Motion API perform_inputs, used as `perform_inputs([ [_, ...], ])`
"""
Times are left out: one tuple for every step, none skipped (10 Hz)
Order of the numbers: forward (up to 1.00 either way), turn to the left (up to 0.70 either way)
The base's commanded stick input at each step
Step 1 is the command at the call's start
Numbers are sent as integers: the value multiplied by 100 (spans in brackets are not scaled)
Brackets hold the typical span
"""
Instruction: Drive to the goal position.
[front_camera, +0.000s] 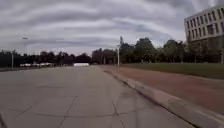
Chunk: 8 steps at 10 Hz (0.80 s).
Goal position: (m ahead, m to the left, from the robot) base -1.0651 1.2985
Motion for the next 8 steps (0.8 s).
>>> perform_inputs([
  [70, 35],
  [70, 15],
  [70, 0],
  [70, 0],
  [70, 0],
  [70, 0],
  [70, 0],
  [70, 0],
])
